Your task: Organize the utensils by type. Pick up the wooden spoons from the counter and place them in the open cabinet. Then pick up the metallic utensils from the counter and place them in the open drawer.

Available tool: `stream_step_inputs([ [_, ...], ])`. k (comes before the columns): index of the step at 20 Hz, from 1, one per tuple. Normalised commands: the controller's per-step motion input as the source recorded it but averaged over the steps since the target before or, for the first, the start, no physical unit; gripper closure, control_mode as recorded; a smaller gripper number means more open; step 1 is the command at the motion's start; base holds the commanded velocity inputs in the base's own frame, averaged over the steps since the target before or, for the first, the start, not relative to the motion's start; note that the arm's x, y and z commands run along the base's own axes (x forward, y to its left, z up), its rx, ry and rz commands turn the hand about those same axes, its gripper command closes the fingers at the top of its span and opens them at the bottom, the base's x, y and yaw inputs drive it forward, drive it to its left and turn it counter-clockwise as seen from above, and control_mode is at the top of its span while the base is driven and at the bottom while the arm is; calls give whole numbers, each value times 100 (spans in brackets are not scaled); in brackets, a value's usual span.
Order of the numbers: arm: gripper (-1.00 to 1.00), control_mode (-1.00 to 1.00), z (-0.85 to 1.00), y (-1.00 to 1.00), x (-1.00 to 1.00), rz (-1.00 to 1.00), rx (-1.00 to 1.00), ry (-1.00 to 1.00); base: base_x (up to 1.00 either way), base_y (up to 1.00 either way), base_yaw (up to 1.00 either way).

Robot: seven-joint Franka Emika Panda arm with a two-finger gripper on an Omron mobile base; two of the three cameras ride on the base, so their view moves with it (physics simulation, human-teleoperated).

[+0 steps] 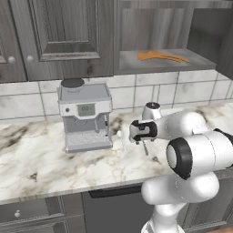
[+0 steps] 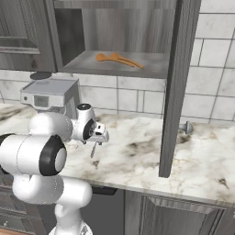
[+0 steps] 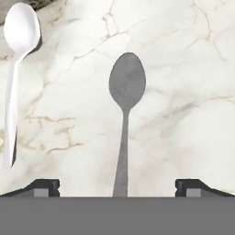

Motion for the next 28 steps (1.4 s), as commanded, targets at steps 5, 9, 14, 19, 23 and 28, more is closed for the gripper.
stream_step_inputs([
  [5, -100, -100, -26, 0, 23, 0, 0, 1, 0, 0, 0],
  [9, -100, -100, -32, 0, 4, 0, 0, 0, 0, 0, 0],
  [14, -100, -100, -29, 0, 4, 0, 0, 0, 0, 0, 0],
  [19, -100, -100, -29, 0, 15, 0, 0, 0, 0, 0, 0],
  [23, -100, -100, -30, 0, 11, 0, 0, 0, 0, 0, 0],
  [28, 100, -100, -25, 0, 0, 0, 0, 0, 0, 0, 0],
])
